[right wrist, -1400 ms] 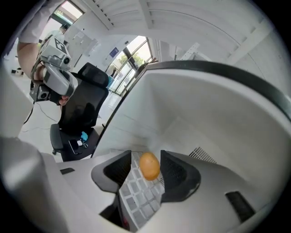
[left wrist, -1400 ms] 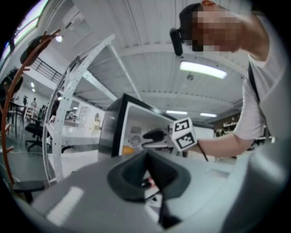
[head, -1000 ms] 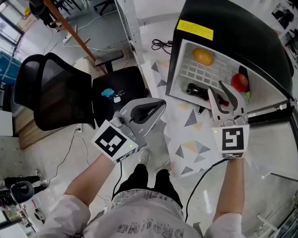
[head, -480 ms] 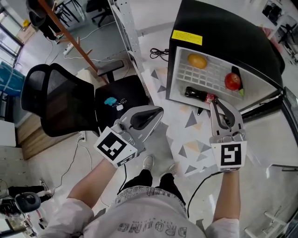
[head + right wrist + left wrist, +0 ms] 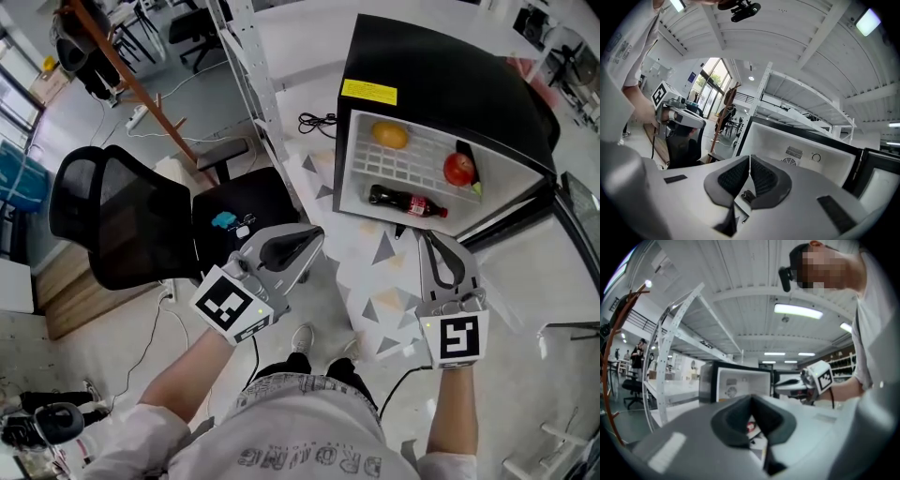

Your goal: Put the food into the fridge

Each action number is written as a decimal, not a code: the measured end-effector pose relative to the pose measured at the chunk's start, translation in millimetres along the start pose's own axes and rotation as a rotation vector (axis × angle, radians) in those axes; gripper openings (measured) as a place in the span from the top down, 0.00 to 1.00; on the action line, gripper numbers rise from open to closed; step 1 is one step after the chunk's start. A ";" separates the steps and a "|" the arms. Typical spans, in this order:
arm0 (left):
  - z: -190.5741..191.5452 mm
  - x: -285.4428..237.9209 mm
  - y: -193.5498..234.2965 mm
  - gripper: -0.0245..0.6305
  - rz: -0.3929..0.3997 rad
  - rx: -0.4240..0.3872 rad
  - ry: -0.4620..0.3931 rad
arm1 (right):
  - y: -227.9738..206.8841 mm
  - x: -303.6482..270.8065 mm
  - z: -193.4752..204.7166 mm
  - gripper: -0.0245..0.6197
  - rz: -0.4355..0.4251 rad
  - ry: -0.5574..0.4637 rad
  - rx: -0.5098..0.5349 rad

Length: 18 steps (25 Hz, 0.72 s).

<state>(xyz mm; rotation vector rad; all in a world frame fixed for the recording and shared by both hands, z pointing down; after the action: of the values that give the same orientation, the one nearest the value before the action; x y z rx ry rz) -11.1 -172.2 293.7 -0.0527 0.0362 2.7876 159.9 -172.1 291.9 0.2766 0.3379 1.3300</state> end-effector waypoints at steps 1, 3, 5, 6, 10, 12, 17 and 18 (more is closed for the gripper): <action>-1.0 0.5 -0.3 0.95 0.002 -0.001 -0.003 | -0.4 3.3 1.4 0.94 0.005 0.010 -0.012; -3.2 1.4 -1.2 0.95 0.006 0.000 -0.009 | -1.3 9.8 3.8 0.94 0.013 0.027 -0.026; -4.9 2.0 -2.7 0.95 0.010 0.003 -0.015 | -1.3 15.6 4.4 0.95 0.022 0.033 -0.048; -5.1 2.2 -3.6 0.95 0.012 0.006 -0.017 | -0.9 18.0 4.3 0.95 0.024 0.034 -0.060; -4.3 3.1 -6.3 0.95 0.014 0.021 -0.023 | -0.6 24.9 5.2 0.95 0.038 0.042 -0.114; -3.7 3.0 -7.4 0.95 0.015 0.027 -0.025 | -0.5 27.7 4.0 0.95 0.045 0.041 -0.135; -3.1 0.4 -9.7 0.95 0.021 0.035 -0.030 | 0.8 30.9 1.1 0.95 0.040 0.037 -0.158; -2.6 -0.3 -10.2 0.95 0.022 0.037 -0.030 | 0.7 31.2 1.4 0.95 0.038 0.038 -0.162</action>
<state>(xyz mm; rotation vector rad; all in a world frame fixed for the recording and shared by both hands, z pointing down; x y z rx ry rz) -7.2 -162.8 290.9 -0.0011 0.0812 2.8085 166.1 -141.5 291.0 0.1227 0.2557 1.3933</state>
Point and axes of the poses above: the fingertips, and each gripper's own axes: x backward along the fingers, y to its left, z out of its underside, the point moved 2 cm from there along x, backward along the fingers, and after that the axes turned 14 degrees about z, right-handed, at the moved point
